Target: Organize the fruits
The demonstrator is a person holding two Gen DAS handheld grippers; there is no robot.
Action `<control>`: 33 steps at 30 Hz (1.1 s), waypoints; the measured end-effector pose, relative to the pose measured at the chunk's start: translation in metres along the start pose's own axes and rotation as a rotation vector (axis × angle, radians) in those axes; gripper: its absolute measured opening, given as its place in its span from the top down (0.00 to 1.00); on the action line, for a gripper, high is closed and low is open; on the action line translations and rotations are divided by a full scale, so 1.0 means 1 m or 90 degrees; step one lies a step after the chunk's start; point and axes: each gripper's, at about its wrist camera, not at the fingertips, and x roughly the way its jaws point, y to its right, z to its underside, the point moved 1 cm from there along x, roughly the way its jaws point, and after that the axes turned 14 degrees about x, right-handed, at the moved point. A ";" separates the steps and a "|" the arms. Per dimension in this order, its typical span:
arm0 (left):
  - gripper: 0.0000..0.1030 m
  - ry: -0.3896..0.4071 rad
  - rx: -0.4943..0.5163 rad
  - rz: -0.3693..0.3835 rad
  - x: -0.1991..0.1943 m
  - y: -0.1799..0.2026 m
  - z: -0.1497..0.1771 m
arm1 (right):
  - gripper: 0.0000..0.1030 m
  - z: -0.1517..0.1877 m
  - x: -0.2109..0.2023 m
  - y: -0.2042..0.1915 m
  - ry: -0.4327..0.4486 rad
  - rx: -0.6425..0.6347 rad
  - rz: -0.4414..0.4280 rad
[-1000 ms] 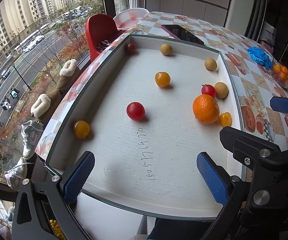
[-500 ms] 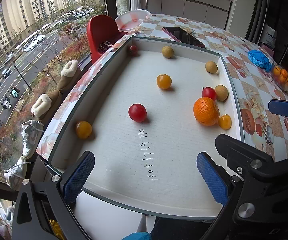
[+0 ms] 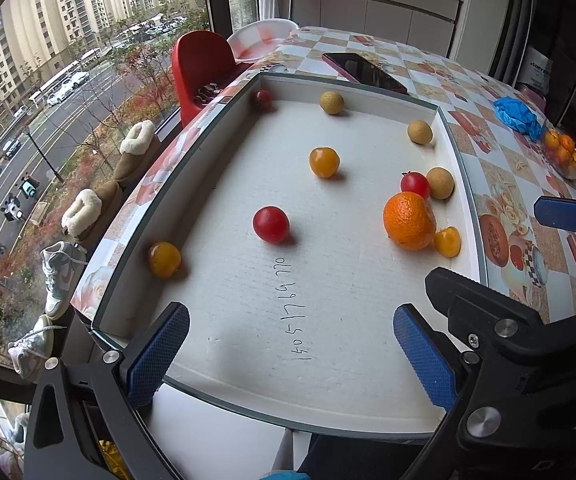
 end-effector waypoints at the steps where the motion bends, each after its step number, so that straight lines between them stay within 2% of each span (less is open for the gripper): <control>1: 0.00 0.000 0.000 0.000 0.000 0.000 0.000 | 0.00 0.000 0.000 0.000 0.000 0.000 0.001; 33: 0.00 -0.001 0.004 -0.003 -0.002 0.003 0.000 | 0.00 0.002 -0.002 -0.001 0.003 0.000 -0.002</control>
